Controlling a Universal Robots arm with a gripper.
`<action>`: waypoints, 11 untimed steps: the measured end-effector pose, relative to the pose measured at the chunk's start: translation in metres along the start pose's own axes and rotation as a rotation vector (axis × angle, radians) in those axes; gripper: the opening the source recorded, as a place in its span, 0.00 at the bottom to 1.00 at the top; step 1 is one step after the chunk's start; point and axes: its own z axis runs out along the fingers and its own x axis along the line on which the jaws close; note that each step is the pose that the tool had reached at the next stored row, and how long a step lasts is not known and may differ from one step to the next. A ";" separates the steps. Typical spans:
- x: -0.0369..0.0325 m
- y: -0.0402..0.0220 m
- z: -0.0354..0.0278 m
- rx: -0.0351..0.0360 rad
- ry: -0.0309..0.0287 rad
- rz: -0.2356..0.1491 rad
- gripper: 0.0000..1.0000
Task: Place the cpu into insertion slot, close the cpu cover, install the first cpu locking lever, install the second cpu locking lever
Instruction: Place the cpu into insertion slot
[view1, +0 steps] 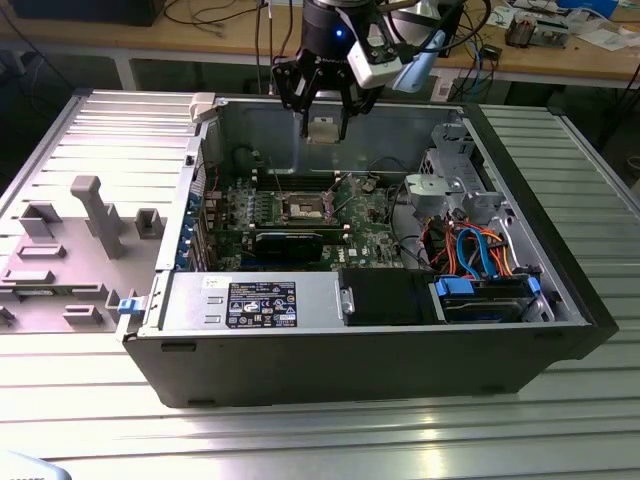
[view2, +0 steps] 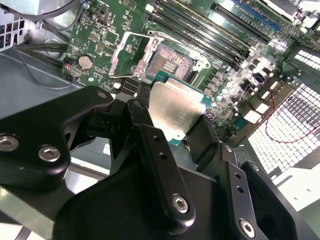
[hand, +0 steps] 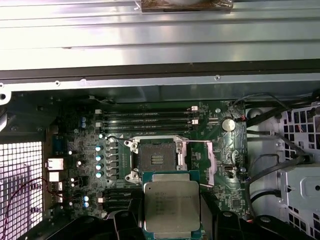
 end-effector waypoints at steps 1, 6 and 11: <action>0.0001 0.0000 0.0001 0.0001 0.0000 0.000 0.55; 0.0003 -0.0002 0.0012 0.0000 -0.0001 0.000 0.55; 0.0003 -0.0011 0.0023 0.0001 0.0000 0.000 0.55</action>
